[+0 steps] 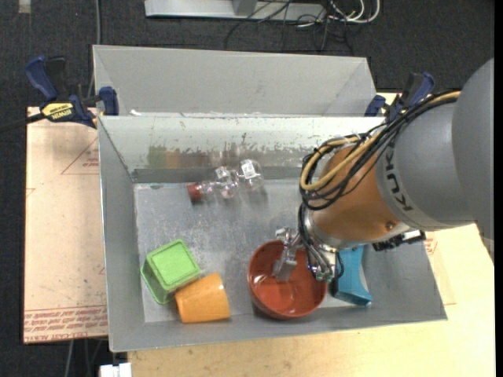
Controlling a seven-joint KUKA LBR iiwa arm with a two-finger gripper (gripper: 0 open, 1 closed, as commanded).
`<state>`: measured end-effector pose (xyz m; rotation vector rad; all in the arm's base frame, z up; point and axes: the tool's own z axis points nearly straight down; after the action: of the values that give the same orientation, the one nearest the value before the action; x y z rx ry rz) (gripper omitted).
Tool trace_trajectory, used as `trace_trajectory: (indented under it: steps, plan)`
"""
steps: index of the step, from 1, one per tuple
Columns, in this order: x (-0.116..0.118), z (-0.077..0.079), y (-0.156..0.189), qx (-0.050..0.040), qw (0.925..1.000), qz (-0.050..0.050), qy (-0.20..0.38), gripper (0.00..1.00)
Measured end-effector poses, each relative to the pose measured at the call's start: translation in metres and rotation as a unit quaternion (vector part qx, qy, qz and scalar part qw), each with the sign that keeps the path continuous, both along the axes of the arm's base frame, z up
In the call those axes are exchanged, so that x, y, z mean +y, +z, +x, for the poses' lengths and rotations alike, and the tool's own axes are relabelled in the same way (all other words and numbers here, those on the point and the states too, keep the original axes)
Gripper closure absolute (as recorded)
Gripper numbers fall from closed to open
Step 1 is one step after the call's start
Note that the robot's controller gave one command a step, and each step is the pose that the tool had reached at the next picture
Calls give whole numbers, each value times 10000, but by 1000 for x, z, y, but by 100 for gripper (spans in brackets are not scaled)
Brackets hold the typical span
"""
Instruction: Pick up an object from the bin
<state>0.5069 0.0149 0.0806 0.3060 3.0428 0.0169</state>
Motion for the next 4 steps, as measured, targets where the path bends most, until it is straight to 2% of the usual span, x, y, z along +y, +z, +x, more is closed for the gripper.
trace_trajectory:
  steps: [1, 2, 3, 4]
  plan:
    - [1, -14, -9, 274, 9996, 3, 24, 0]
    - [-30, -17, -9, 221, 9996, 15, -189, 0]
    - [48, 15, -9, 191, 9998, 31, -66, 0]
    - [42, 19, -5, 122, 9999, 14, -113, 100]
